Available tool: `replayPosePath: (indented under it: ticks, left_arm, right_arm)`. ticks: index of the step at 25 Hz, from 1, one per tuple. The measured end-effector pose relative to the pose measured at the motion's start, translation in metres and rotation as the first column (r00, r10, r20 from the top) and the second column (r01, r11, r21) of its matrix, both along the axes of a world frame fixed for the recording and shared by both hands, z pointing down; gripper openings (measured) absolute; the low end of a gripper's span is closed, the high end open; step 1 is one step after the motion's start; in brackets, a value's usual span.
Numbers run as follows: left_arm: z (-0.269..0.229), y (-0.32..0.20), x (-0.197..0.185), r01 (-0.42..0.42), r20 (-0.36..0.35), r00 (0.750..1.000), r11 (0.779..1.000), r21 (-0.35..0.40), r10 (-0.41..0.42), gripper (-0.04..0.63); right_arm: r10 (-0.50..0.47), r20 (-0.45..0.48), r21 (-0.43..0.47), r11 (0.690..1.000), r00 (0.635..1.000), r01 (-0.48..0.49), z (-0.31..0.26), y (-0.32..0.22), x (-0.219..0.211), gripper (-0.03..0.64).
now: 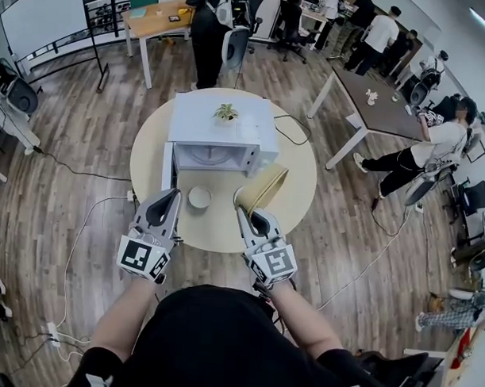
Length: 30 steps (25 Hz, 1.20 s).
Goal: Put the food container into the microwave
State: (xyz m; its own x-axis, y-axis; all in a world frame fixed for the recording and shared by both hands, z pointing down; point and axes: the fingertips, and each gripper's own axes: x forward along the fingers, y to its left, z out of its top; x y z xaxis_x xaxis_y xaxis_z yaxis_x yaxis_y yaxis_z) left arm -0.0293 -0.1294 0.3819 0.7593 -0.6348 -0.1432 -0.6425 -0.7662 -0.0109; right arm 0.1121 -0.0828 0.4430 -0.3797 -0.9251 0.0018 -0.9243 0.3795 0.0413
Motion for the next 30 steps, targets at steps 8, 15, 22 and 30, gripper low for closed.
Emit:
replayPosePath:
  ticks: [8, 15, 22, 30]
  left_arm:
    - [0.007, -0.023, -0.014, -0.058, -0.023, 0.998, 0.998, -0.011, 0.058, 0.018]
    - [0.02, -0.032, -0.021, -0.095, -0.023, 0.995, 0.995, -0.027, 0.094, 0.018]
    - [0.024, -0.048, -0.019, -0.078, -0.016, 0.997, 0.996, -0.032, 0.077, 0.018]
    - [0.031, -0.069, -0.013, -0.039, 0.003, 0.999, 0.998, -0.049, 0.04, 0.018]
  right_arm:
    - [0.035, -0.072, 0.004, 0.999, 0.997, -0.035, 0.003, -0.018, -0.021, 0.025]
    - [0.036, -0.152, 0.018, 0.999, 0.988, -0.033, 0.006, -0.03, -0.038, 0.025]
    - [0.024, -0.172, 0.036, 0.999, 0.985, -0.018, 0.001, -0.056, -0.036, 0.025]
    - [-0.074, -0.228, -0.023, 0.997, 0.971, 0.07, 0.019, -0.09, -0.035, 0.025]
